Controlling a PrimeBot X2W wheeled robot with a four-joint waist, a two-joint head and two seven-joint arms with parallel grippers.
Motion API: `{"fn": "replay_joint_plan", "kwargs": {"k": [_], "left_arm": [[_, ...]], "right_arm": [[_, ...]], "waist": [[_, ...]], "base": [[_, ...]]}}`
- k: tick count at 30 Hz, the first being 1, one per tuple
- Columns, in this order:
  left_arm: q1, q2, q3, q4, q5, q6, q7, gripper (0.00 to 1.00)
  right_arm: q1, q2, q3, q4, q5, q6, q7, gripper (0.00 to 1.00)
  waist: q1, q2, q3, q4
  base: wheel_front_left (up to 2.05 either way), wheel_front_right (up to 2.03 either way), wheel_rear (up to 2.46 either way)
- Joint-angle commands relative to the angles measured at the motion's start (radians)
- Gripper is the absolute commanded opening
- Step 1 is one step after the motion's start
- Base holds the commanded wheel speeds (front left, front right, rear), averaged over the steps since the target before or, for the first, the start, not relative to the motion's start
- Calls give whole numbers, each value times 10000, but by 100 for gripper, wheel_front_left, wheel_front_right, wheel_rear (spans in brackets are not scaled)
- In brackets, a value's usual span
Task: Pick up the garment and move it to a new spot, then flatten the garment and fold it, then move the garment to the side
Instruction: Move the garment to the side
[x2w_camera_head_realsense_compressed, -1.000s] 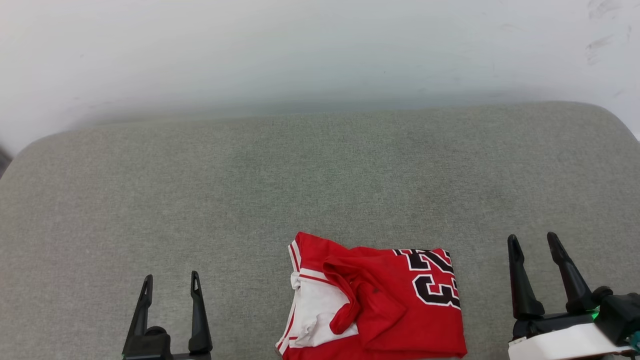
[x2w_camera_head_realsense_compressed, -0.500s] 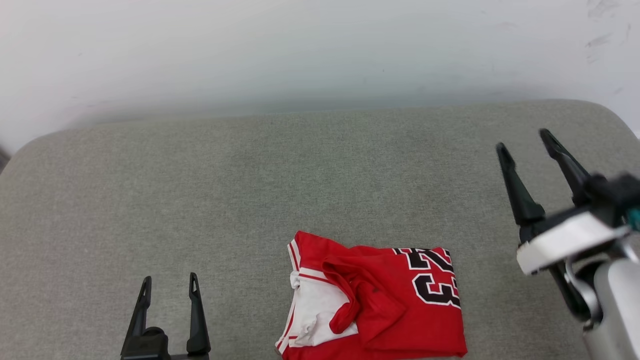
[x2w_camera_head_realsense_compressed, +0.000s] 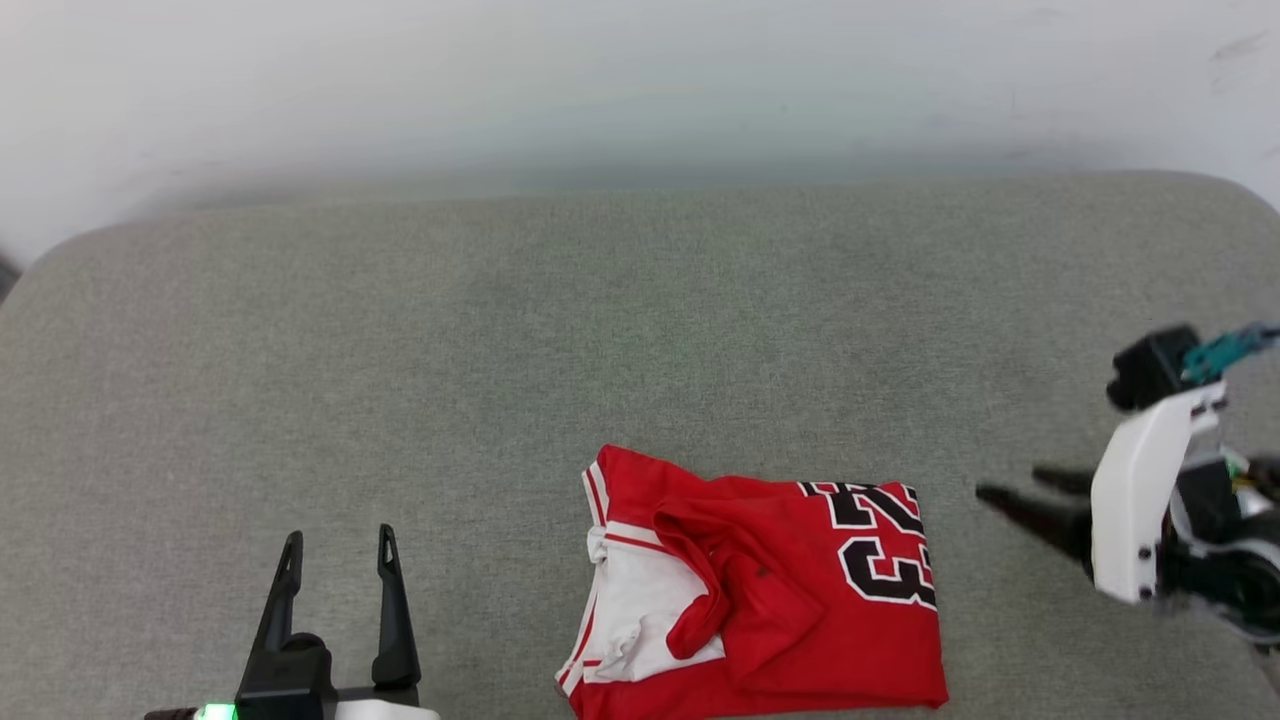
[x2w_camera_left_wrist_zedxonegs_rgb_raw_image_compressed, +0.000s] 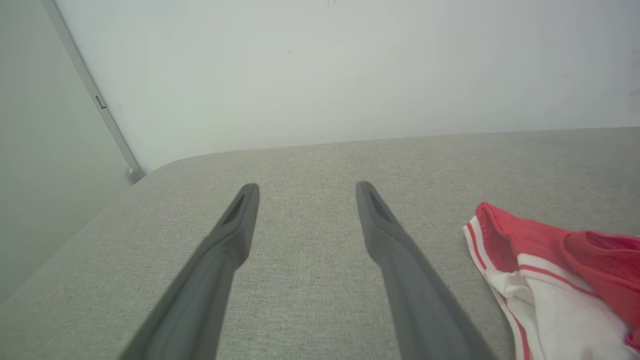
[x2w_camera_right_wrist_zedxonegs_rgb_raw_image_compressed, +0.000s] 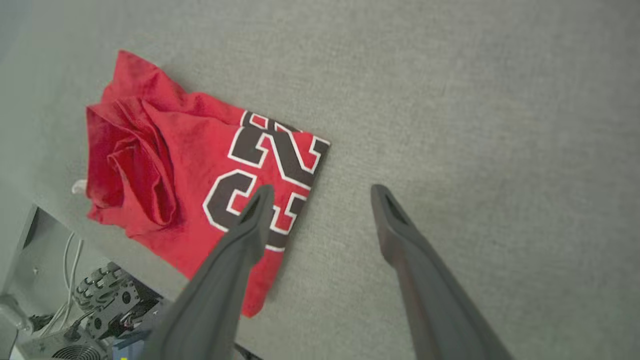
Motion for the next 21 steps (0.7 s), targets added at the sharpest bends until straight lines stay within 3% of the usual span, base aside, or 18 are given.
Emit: {"fn": "replay_joint_plan", "kwargs": {"k": [1,7,14,21], "left_arm": [[-187,-38,14,13,12,-50,-23,100],[-547,-95,-46,36,78,-142,-24,100],[-1030,-143,-248,29,172,-227,-23,100],[-1422,-153,-363,59,231,-282,-23,100]], "right_arm": [[278,-163,147,36,337,-2,379,100],[928,-27,554,208,1493,-2,1146,100],[1008,669,799,910,2019,-2,770,100],[836,1292,1735,1731,1904,-12,454,100]], "waist": [[0,-1,118,73],[0,-1,552,311],[0,-1,1157,650],[0,-1,1661,893]], "base": [[0,0,0],[0,0,0],[0,0,0],[0,0,0]]}}
